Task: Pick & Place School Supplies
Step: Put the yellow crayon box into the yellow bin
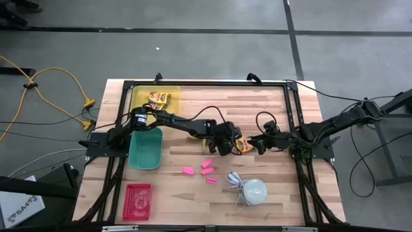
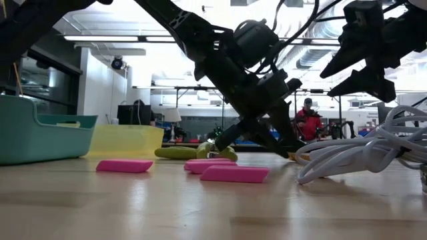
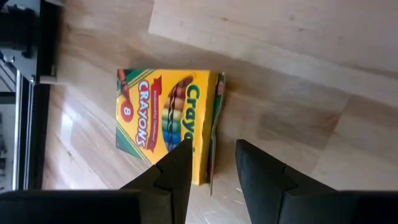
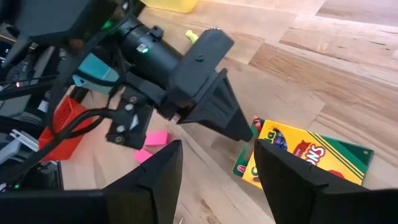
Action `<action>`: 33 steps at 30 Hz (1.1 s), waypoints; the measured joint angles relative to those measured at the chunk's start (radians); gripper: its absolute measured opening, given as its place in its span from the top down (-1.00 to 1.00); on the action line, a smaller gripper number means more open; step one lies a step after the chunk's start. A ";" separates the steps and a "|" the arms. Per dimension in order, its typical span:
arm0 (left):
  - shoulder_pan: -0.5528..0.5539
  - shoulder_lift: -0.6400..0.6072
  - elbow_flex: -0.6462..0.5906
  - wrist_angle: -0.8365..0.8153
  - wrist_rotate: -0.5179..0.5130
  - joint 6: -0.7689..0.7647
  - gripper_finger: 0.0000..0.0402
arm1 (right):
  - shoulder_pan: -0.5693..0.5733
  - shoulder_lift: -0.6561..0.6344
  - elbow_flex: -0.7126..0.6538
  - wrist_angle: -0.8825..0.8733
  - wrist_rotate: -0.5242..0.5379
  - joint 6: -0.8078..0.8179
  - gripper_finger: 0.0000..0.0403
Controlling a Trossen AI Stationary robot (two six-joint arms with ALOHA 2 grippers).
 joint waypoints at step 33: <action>-0.019 0.056 0.002 0.072 -0.109 0.001 0.72 | 0.000 0.000 0.000 0.062 -0.020 -0.027 0.06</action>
